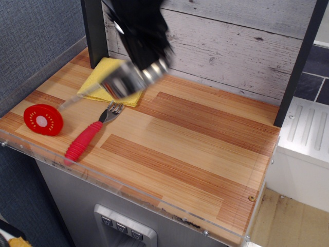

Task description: Take the silver vessel and place it on the right edge of the table.

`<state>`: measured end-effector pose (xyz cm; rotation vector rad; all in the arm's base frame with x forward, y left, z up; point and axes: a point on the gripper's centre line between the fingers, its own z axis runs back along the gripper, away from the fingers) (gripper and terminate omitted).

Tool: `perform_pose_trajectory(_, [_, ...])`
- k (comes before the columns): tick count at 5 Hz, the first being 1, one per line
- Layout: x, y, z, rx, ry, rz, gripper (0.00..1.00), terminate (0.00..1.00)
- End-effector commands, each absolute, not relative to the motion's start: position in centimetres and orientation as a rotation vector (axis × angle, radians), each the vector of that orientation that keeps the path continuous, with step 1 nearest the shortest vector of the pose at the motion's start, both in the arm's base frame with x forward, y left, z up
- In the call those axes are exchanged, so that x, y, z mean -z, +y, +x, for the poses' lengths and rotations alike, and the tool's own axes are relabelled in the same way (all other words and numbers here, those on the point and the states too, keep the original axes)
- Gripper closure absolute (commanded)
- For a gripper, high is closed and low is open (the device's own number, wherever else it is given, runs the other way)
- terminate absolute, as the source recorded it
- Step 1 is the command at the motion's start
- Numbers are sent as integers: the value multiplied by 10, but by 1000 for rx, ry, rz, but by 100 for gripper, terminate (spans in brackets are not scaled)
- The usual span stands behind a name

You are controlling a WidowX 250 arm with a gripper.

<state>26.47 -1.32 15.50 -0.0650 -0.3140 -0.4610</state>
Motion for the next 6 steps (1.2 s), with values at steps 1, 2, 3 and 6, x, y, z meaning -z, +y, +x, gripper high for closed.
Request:
perform_pose_trajectory(1, [-131,-92,216,656,-263,-73,100,0])
perform_pose_trajectory(2, [-112,-108,220,707,-216,-66,100,0])
perform_pose_trajectory(3, [-95,-114,231,725,-162,-57,100,0])
perform_pose_trajectory(6, [-60,-100,228,727,-52,-27,100,0])
